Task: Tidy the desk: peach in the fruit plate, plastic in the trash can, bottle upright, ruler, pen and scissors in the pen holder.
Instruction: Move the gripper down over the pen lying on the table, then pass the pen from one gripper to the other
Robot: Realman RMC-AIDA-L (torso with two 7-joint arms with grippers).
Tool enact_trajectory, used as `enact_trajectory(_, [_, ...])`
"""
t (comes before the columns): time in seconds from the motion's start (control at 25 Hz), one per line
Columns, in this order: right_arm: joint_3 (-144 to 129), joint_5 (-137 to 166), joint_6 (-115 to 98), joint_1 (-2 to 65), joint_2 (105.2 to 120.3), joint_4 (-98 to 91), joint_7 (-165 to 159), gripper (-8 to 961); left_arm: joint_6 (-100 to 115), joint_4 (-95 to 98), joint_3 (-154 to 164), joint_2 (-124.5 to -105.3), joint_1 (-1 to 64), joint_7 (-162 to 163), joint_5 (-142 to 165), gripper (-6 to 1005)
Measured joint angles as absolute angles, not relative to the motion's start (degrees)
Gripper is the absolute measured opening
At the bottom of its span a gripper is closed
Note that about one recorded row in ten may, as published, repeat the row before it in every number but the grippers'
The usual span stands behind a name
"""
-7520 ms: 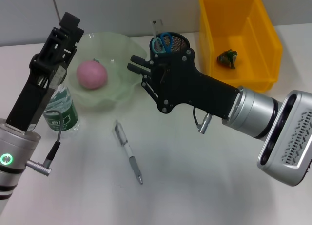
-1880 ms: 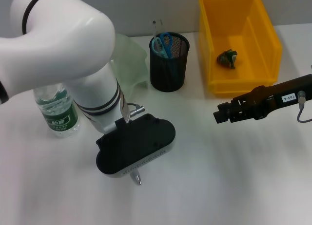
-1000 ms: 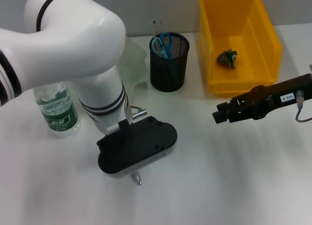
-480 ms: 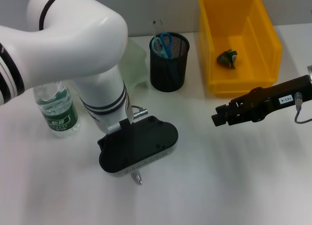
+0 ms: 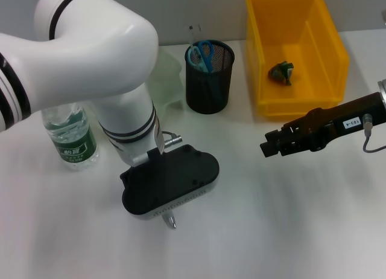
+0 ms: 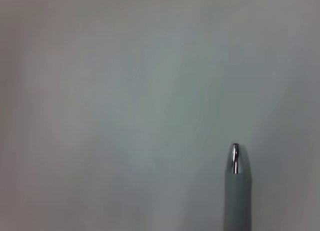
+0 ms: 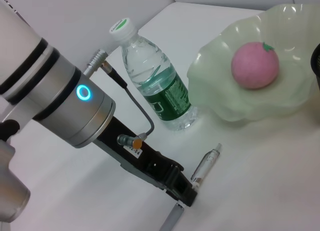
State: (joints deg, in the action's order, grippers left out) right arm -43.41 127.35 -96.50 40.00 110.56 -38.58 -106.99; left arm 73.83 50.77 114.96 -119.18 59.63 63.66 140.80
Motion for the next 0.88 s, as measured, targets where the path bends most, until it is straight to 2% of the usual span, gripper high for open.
enact_trajectory(0.88, [-43.4,127.3,-96.3,40.3,110.56,-38.6,-107.2,458,72.9,47.8,115.0,-119.18,61.0,61.6,138.8,191])
